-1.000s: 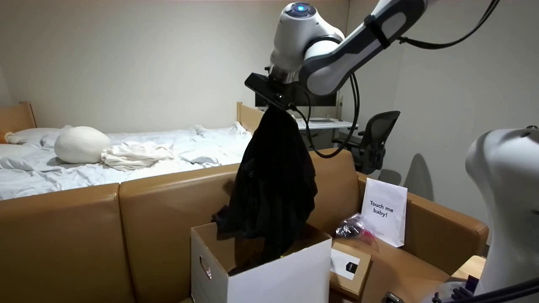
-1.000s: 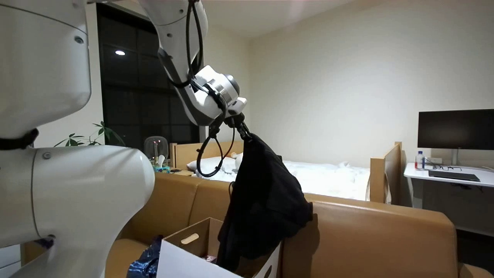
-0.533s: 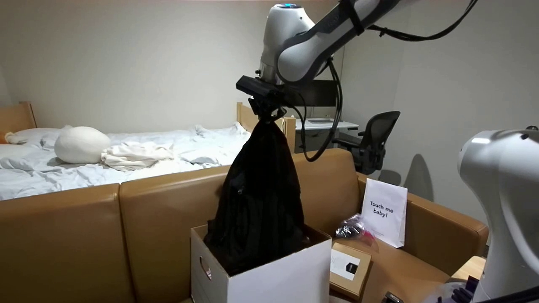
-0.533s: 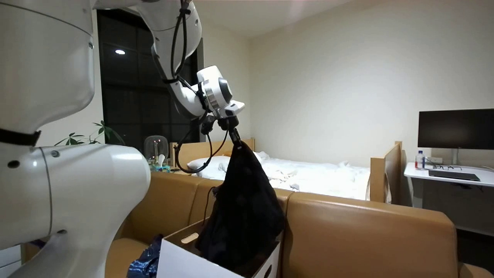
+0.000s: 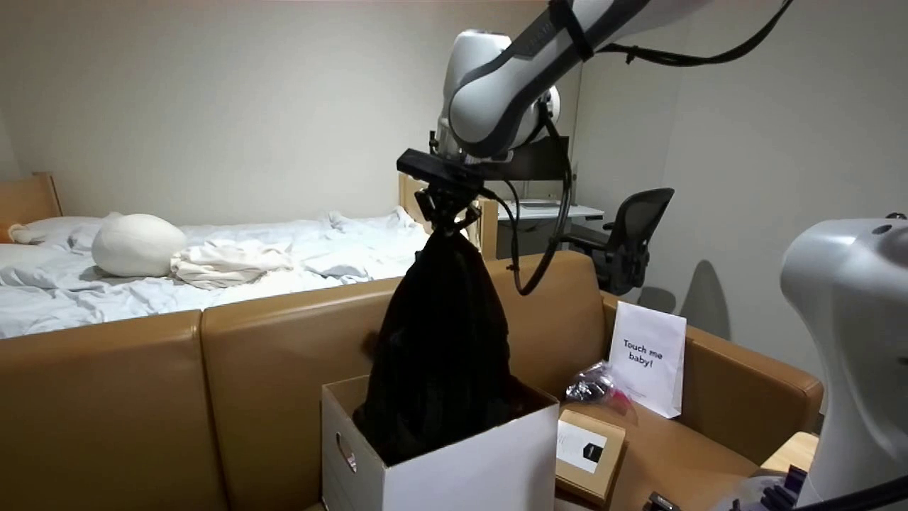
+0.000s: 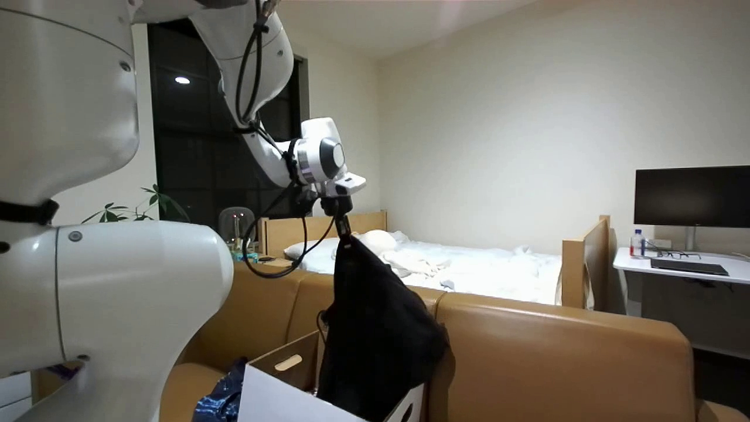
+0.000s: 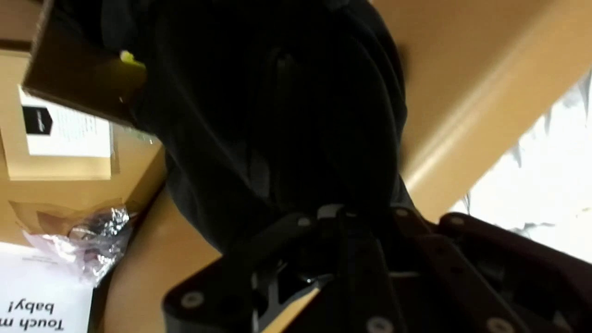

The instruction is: Pick up the black cloth, plastic and brown book from the sofa and put them in the box

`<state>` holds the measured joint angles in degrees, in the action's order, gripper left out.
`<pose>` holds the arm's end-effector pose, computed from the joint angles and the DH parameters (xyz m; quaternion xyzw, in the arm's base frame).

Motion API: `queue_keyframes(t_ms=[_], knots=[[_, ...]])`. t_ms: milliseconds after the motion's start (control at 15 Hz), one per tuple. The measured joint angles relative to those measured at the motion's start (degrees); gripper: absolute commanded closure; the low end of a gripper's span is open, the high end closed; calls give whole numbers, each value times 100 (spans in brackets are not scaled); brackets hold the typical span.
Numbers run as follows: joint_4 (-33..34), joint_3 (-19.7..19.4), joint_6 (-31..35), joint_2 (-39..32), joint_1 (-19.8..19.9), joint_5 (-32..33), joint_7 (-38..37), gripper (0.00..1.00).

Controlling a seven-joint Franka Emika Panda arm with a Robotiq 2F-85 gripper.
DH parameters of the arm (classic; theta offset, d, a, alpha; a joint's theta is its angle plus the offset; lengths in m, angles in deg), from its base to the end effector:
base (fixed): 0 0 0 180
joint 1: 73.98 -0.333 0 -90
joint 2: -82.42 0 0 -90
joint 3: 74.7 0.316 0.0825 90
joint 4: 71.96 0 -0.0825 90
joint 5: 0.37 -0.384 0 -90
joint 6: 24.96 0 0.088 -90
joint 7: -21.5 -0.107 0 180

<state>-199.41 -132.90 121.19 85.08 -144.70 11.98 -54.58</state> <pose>0.5399 0.1196 0.4212 -0.8724 0.4531 -0.1638 0.0827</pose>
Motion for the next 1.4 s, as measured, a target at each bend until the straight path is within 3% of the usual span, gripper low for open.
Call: queue_keyframes(t_ms=[133,200,400,667,867,1000,1267,1333,1400], knots=[[-291,-28,-82,-190,-150,-968,734,96],[-388,197,-185,-328,73,-1451,1047,96],[-435,1296,-270,-841,1397,-2677,1775,96],[196,2866,-271,-1611,3227,-3851,2489,96],[828,4276,-499,-2011,4536,-4052,2810,96],[1138,4970,-1133,-2190,5142,-3988,2855,96],[1284,5357,-1708,-2346,5673,-3606,2810,96],[1320,5378,-1745,-2376,5741,-3484,2774,69],[1365,5395,-1767,-2398,5787,-3368,2723,68]])
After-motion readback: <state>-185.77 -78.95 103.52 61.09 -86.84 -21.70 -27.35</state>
